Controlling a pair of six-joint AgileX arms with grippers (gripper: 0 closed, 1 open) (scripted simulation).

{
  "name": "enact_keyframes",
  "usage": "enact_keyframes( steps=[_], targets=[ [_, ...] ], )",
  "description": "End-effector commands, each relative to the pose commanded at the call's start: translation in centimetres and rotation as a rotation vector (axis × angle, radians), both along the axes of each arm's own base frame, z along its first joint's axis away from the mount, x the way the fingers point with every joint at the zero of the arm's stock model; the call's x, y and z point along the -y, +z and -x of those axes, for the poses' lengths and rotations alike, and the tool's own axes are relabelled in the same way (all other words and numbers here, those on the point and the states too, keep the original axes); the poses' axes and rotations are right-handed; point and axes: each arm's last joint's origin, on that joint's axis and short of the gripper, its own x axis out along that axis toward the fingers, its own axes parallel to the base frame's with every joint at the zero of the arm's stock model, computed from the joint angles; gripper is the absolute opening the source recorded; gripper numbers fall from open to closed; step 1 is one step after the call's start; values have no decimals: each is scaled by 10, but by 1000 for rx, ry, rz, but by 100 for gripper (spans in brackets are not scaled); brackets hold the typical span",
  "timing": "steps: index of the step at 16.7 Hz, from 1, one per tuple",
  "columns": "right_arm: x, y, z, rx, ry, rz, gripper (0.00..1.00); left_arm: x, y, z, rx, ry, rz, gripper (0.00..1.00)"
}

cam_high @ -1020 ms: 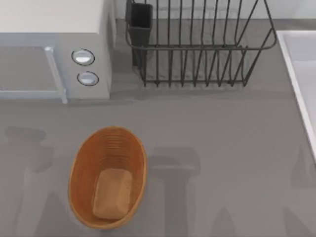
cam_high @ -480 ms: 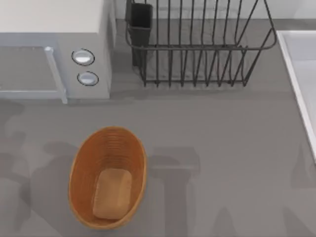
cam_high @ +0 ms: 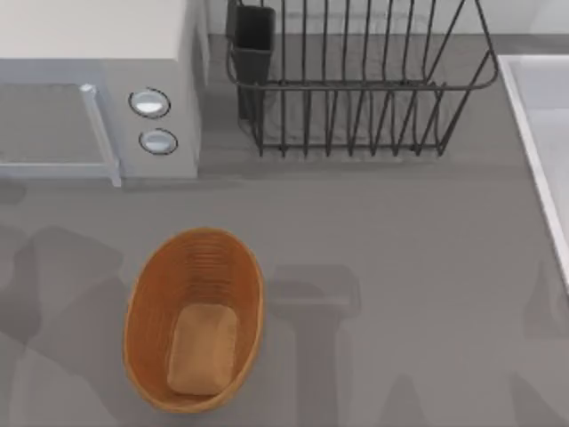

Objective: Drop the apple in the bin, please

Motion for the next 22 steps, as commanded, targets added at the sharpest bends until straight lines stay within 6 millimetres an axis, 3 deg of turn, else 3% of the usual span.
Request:
enact_keyframes(
  steps=[6,12,18,22],
  targets=[
    [0,0,0,0,0,0,100,3,-8,4,5,-7,0,100],
    [0,0,0,0,0,0,100,12,-63,0,-9,-8,5,100],
    [0,0,0,0,0,0,100,10,-69,-9,0,0,0,100],
    [0,0,0,0,0,0,100,10,-69,-9,0,0,0,70]
  ],
)
